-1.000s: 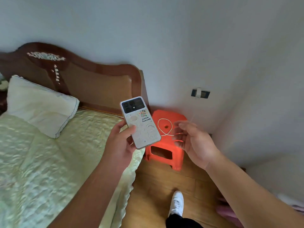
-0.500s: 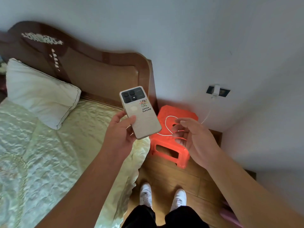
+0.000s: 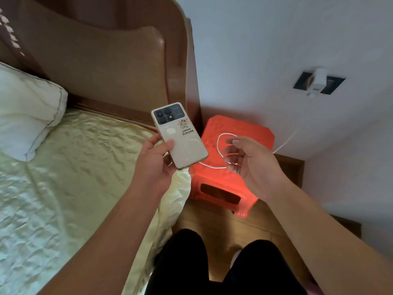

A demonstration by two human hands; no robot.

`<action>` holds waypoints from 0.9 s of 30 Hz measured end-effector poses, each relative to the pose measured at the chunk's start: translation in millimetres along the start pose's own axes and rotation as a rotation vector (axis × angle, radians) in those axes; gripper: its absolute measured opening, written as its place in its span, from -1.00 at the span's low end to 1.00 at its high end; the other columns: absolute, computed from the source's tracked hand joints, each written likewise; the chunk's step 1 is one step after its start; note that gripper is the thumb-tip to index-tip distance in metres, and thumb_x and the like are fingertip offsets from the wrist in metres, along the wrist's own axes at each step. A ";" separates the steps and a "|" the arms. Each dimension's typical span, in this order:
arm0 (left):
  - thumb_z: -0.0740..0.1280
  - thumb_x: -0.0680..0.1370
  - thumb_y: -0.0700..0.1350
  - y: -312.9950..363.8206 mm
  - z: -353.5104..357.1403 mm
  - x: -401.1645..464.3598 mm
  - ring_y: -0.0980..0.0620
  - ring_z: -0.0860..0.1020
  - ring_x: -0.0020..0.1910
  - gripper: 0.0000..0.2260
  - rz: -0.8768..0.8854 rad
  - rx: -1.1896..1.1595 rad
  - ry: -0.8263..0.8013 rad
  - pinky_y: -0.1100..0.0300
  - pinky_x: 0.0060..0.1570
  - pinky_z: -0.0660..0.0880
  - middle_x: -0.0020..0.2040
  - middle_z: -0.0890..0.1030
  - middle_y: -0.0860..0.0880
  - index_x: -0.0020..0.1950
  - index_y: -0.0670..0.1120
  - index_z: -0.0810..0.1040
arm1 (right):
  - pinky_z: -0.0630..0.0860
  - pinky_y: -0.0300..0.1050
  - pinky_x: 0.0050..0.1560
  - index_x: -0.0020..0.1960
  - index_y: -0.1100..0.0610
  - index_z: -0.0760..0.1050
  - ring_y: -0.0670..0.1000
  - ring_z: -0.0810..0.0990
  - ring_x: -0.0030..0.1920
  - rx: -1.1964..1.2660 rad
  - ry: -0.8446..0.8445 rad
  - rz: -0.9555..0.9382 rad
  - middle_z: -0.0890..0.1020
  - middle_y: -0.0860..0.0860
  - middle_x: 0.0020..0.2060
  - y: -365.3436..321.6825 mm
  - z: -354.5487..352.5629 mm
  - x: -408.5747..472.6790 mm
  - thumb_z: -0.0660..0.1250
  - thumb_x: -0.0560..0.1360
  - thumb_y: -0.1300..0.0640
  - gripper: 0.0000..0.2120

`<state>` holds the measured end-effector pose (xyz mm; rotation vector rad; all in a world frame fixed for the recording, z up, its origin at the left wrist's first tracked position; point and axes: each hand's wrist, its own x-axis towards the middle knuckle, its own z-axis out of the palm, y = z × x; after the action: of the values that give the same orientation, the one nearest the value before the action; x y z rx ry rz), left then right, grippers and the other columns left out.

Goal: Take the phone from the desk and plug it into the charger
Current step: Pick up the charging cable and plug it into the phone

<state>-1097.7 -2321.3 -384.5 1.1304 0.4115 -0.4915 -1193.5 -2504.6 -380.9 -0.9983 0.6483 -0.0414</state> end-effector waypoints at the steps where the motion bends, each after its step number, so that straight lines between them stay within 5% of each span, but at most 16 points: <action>1: 0.32 0.51 -0.36 -11.7 -6.0 15.8 -0.07 0.71 -0.13 -0.69 0.002 -0.004 -0.001 0.00 -0.24 0.64 -0.05 0.73 -0.09 0.20 -0.09 0.50 | 0.49 -0.20 -0.35 -0.04 0.15 0.57 -0.05 0.57 -0.39 -0.002 -0.004 -0.005 0.64 0.00 -0.34 12.3 -3.8 14.9 0.21 0.55 0.22 -0.85; 9: 0.30 0.53 -0.36 -81.8 -55.2 133.5 -0.05 0.72 -0.21 -0.77 0.040 -0.038 -0.014 -0.01 -0.25 0.65 -0.16 0.75 -0.08 0.06 -0.05 0.50 | 0.48 -0.20 -0.31 -0.10 0.07 0.56 -0.09 0.58 -0.38 -0.213 0.004 -0.099 0.64 -0.03 -0.34 105.9 -20.6 129.5 0.25 0.53 0.20 -0.87; 19: 0.29 0.53 -0.34 -111.5 -88.3 193.5 -0.01 0.72 -0.23 -0.78 0.120 -0.095 -0.072 0.07 -0.36 0.61 -0.18 0.75 -0.05 0.06 -0.04 0.48 | 0.43 -0.27 -0.41 -0.17 0.10 0.55 -0.14 0.51 -0.43 -0.898 -0.006 -0.338 0.60 -0.03 -0.36 170.4 -10.5 208.1 0.35 0.41 0.12 -0.95; 22: 0.28 0.53 -0.34 -111.6 -90.3 196.4 -0.01 0.71 -0.24 -0.78 0.129 -0.106 -0.077 0.06 -0.35 0.61 -0.18 0.75 -0.05 0.06 -0.05 0.47 | 0.53 -0.03 -0.10 -0.07 0.14 0.55 0.09 0.61 -0.15 -1.214 -0.030 -0.411 0.66 0.08 -0.18 184.1 -2.3 215.8 0.38 0.41 0.05 -0.82; 27: 0.28 0.54 -0.34 -106.7 -90.4 194.0 -0.03 0.72 -0.19 -0.79 0.144 -0.127 -0.099 0.04 -0.30 0.63 -0.16 0.75 -0.06 0.05 -0.05 0.46 | 0.52 0.05 -0.07 0.09 0.10 0.52 0.22 0.59 0.02 -1.473 -0.029 -0.507 0.60 0.15 -0.02 193.2 6.9 217.3 0.32 0.41 0.00 -0.70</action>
<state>-1004.5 -2305.6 -604.1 1.0010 0.2694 -0.3881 -1062.5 -2461.1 -636.9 -2.5645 0.3007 0.0149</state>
